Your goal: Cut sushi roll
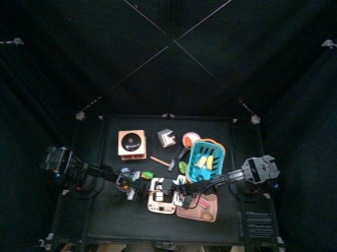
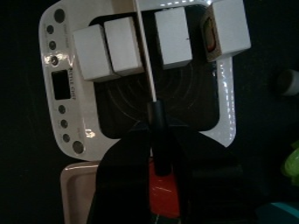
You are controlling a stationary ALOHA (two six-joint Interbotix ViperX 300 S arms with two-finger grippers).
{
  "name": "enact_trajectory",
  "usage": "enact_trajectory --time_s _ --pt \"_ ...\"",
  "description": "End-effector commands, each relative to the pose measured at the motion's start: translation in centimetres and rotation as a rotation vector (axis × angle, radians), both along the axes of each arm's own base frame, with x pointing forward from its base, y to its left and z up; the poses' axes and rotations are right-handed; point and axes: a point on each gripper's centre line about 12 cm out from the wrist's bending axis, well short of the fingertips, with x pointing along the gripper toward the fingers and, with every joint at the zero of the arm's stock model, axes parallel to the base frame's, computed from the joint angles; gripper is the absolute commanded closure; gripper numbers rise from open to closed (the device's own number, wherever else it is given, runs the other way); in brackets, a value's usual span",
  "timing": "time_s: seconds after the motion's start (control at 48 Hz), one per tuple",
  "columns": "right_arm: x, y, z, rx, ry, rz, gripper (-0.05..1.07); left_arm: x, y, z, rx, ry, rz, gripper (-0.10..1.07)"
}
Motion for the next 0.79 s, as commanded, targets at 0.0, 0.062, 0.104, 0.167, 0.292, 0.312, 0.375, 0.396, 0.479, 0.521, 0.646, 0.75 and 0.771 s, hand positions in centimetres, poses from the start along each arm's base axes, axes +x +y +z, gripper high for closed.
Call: enact_trajectory --time_s 0.0,0.062,0.104,0.167,0.292,0.312,0.375,0.396,0.479,0.521,0.646,0.75,0.771 --pt "-0.1 -0.2 1.2 0.004 -0.019 -0.009 0.63 -0.3 -0.6 -0.1 0.004 0.004 -0.024 0.62" --pt "-0.1 -0.2 1.5 0.0 -0.022 -0.008 0.63 -0.3 -0.6 0.2 0.004 -0.003 -0.024 0.62" --pt "0.0 -0.1 1.8 0.0 -0.027 -0.006 0.63 -0.3 -0.6 0.3 0.003 -0.009 -0.024 0.62" --pt "0.0 -0.2 2.3 -0.003 -0.036 -0.006 0.63 -0.2 -0.6 0.8 0.001 -0.024 -0.024 0.62" --pt "0.1 -0.3 3.1 -0.011 -0.047 -0.003 0.63 -0.1 -0.6 1.8 -0.002 -0.058 -0.025 0.62" --pt "0.1 -0.3 3.2 -0.014 -0.049 -0.003 0.63 -0.1 -0.6 1.9 -0.002 -0.061 -0.025 0.62" --pt "0.2 -0.4 3.6 -0.019 -0.056 -0.002 0.63 -0.1 -0.6 2.4 -0.005 -0.079 -0.025 0.62" --pt "0.2 -0.4 3.7 -0.02 -0.059 -0.001 0.63 -0.1 -0.6 2.6 -0.005 -0.084 -0.025 0.62" --pt "0.3 -0.5 4.3 -0.031 -0.075 0.006 0.63 -0.1 -0.6 3.3 -0.008 -0.106 -0.023 0.62" --pt "0.3 -0.5 4.6 -0.035 -0.085 0.008 0.63 -0.2 -0.6 3.6 -0.009 -0.117 -0.023 0.62" --pt "0.2 -0.6 5.3 -0.045 -0.095 0.01 0.63 -0.4 -0.3 4.5 -0.014 -0.147 -0.014 0.62" --pt "0.1 -0.6 5.9 -0.042 -0.107 0.008 0.63 -0.5 -0.2 5.2 -0.027 -0.166 0.001 0.63" --pt "0.1 -0.6 5.9 -0.042 -0.109 0.01 0.63 -0.5 -0.2 5.4 -0.031 -0.17 0.006 0.63"
